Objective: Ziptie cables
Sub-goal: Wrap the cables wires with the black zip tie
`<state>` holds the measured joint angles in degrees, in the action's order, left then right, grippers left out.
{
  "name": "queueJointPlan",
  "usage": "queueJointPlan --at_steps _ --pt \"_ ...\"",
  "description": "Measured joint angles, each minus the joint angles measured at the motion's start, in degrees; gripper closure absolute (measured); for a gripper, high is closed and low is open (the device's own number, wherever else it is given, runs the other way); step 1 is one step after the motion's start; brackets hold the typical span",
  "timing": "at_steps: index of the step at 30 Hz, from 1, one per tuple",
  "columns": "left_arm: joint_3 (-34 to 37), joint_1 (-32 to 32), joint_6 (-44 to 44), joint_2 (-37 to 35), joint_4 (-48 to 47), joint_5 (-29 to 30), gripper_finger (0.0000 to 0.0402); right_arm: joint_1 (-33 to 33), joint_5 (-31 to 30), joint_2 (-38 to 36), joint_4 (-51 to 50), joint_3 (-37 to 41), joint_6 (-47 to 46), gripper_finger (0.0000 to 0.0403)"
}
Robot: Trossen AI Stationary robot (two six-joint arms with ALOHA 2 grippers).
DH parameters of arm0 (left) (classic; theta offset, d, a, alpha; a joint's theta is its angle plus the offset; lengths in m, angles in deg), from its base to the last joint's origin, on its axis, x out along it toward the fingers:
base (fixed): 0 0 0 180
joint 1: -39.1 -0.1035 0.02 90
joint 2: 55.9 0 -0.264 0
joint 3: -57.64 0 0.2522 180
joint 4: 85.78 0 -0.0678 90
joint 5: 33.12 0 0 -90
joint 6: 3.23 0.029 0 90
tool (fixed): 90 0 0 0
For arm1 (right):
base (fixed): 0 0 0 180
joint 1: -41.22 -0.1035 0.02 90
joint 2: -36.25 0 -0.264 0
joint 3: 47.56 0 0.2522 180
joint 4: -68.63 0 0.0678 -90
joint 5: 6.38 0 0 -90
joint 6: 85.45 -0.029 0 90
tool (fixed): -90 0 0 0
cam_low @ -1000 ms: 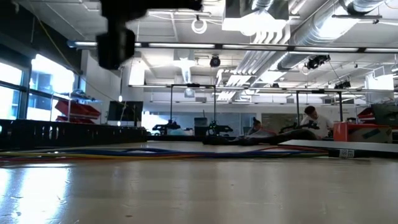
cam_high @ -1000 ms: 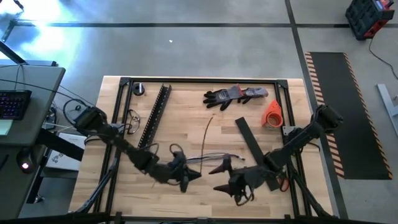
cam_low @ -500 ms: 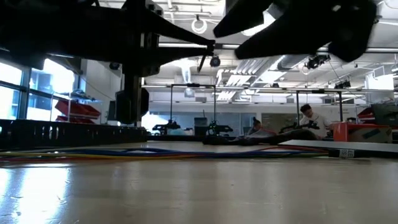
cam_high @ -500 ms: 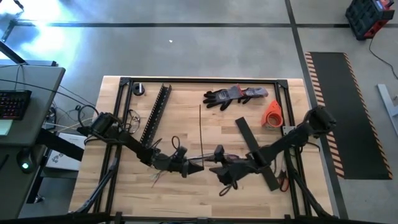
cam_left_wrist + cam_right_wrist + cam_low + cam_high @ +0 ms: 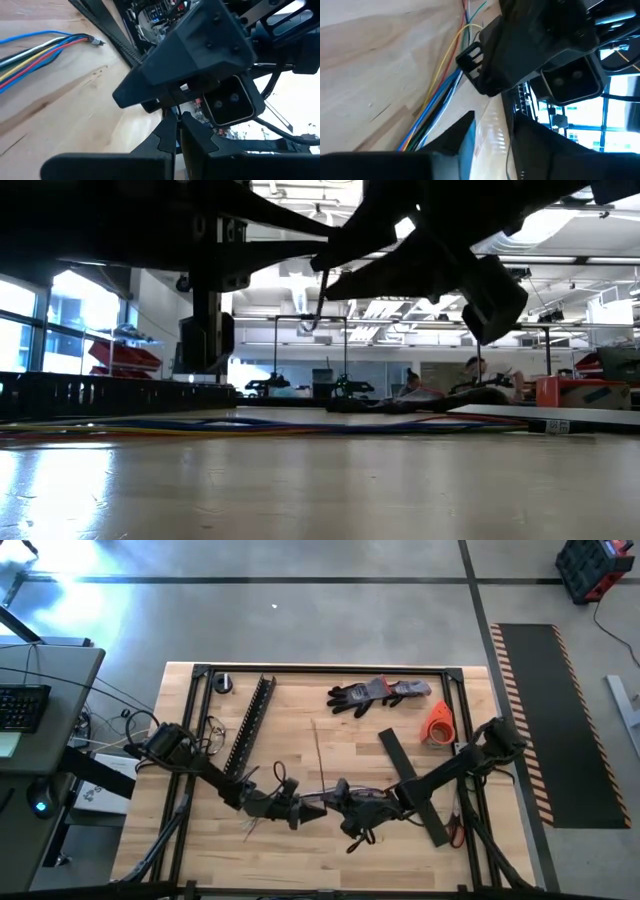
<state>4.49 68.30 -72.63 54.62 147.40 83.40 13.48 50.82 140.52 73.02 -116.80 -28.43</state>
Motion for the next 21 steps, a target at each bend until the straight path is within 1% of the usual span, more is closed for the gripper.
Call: queueJointPlan --at_steps 3,6,10,13,15,17,21 --pt "0.0 0.6 -0.3 0.0 0.1 0.8 0.0401 0.0 0.0 0.0 0.6 0.0 -0.1 0.0321" --pt "0.0 0.9 -0.4 0.0 -0.1 1.1 0.0401 0.0 0.7 0.0 1.4 0.0 -0.1 0.0338" --pt "0.0 0.9 -0.4 0.0 -0.2 1.1 0.0401 0.0 3.4 0.0 3.1 0.0 -1.0 0.0363" --pt "0.0 0.9 0.2 0.0 -0.2 1.2 0.0401 0.0 4.0 0.0 3.2 0.0 -5.0 0.0394" --pt "0.0 0.9 1.6 0.0 -0.2 1.3 0.0399 0.0 3.7 0.0 3.4 0.0 -10.9 0.0399" --pt "0.0 0.9 3.4 0.0 -0.1 0.9 0.0386 0.3 3.0 0.0 3.5 0.0 -16.9 0.0401" --pt "0.0 0.5 6.7 -0.1 0.0 -4.3 0.0338 0.4 1.9 -0.2 3.5 0.0 -20.2 0.0403"
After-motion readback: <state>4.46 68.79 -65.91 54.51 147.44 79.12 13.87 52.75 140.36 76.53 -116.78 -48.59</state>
